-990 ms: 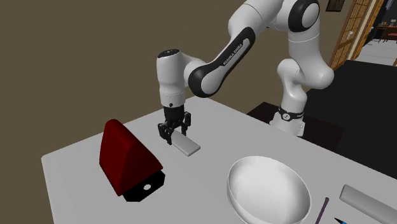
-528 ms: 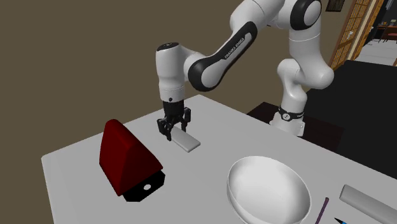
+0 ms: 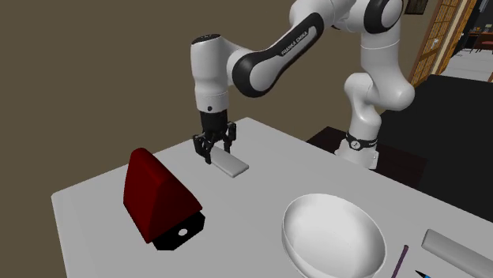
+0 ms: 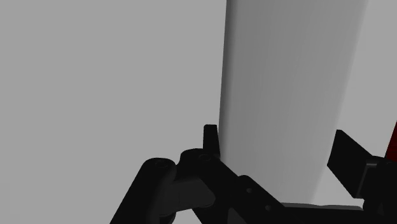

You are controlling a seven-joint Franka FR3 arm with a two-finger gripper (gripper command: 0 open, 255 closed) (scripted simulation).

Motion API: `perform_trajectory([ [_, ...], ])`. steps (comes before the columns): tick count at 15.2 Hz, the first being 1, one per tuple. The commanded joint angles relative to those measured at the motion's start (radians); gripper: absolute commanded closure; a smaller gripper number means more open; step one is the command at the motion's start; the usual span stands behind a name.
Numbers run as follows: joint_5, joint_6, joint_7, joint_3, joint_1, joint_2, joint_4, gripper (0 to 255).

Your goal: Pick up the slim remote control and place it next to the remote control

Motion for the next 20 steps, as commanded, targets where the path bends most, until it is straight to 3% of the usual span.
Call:
perform_trajectory([
  [1, -0.003, -0.022, 0.002, -0.001, 0.001, -0.016, 0.006, 255],
  [4, -0.005, -0.051, 0.004, -0.002, 0.002, -0.029, 0.023, 255],
  [12, -0.042, 0.045, 0.141, 0.036, 0.092, -0.263, -0.304, 255],
  [20, -0.055, 0.093, 0.3, 0.11, 0.171, -0.461, -0.548, 255],
])
